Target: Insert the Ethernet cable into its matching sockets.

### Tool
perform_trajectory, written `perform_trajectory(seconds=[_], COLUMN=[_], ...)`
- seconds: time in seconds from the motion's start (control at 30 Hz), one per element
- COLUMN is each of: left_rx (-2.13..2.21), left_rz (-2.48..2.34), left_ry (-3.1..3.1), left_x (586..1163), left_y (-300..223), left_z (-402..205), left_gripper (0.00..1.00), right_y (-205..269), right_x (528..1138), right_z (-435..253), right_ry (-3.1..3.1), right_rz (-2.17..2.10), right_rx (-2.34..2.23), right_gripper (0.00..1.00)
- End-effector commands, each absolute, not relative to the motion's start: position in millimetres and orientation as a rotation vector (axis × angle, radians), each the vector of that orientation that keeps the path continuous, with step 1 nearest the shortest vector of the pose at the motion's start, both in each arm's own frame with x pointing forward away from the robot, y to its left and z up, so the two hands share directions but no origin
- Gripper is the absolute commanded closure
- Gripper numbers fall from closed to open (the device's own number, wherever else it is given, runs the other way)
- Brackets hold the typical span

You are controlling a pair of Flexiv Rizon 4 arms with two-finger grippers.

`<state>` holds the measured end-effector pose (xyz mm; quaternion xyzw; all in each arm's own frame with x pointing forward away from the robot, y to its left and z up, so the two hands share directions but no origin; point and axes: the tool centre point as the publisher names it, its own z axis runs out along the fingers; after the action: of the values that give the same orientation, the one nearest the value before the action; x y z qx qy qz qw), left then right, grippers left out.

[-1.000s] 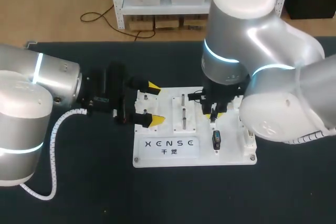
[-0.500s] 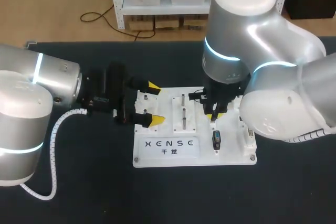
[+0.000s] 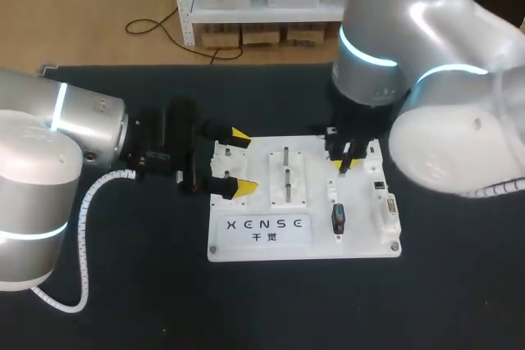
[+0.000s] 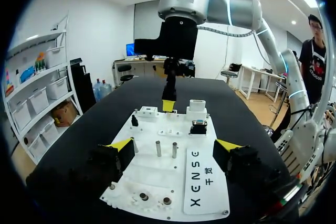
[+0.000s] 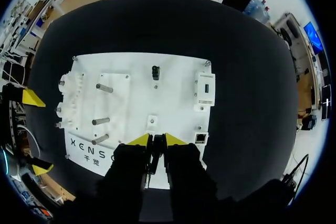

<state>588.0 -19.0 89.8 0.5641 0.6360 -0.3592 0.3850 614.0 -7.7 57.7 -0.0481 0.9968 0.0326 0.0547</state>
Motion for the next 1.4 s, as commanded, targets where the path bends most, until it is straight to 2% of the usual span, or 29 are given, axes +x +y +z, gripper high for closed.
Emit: perform_trajectory(seconds=[0.03, 1.0, 1.4], left_rx=[1.432, 1.432, 1.432], left_rz=[-0.913, -0.913, -0.913], left_ry=[1.615, 1.615, 1.615], left_x=[587, 587, 587], left_y=[-19, -19, -19], left_z=[88, 88, 88], left_gripper=[0.00, 0.00, 0.00], right_y=[-19, -67, -72], right_x=[614, 600, 607], right_z=[66, 53, 49], right_ry=[3.041, 3.134, 3.152], right_rz=[0.118, 0.100, 0.091], right_rx=[-0.139, -0.095, -0.121], right_gripper=[1.00, 1.00, 1.00])
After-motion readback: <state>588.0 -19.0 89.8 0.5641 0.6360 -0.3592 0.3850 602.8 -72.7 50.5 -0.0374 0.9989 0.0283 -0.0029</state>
